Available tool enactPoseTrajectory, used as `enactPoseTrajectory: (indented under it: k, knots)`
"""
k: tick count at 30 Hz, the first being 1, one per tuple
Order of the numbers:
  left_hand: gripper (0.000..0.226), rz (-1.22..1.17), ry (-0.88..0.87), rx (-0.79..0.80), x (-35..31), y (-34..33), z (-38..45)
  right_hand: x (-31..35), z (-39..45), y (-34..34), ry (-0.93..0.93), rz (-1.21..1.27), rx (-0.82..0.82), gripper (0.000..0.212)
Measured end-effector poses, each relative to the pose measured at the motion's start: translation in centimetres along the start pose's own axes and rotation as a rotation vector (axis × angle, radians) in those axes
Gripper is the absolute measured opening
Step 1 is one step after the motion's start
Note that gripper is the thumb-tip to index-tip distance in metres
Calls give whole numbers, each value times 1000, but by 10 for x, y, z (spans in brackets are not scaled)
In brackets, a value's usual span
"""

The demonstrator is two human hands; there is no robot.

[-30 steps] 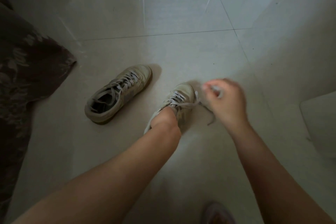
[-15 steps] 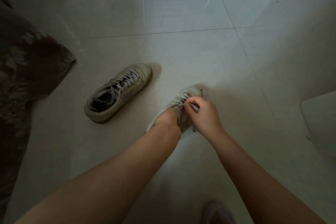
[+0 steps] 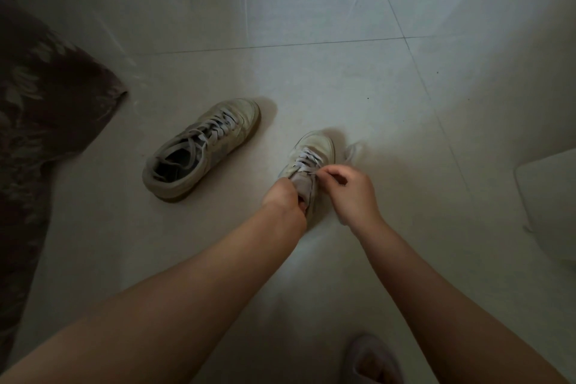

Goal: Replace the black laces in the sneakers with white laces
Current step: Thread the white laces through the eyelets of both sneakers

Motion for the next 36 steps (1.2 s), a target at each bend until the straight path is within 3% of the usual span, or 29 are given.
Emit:
enactPoseTrajectory:
  k: [7, 15, 22, 29, 36]
  knots:
    - [25, -54, 29, -12, 14, 3, -3, -4, -8, -1, -18, 11, -13, 3]
    - [12, 10, 65, 42, 27, 7, -5, -19, -24, -1, -232, 249, -90, 8]
    - [18, 32, 125, 88, 34, 5, -7, 20, -33, 2, 87, -113, -93, 11]
    - [18, 21, 155, 127, 37, 2, -8, 29, -32, 2, 55, -271, -52, 20]
    - [17, 0, 146, 77, 37, 10, -9, 51, -26, -10, 295, -368, 85, 13]
Point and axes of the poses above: each hand's wrist, its own z-axis towards the middle knuckle, its own y-axis out of the back of the hand, x = y × z, the point moved 10 cm from there along z, towards the middle knuckle, and after that the axes turned 6 degrees about y, right-handed, at the moved point
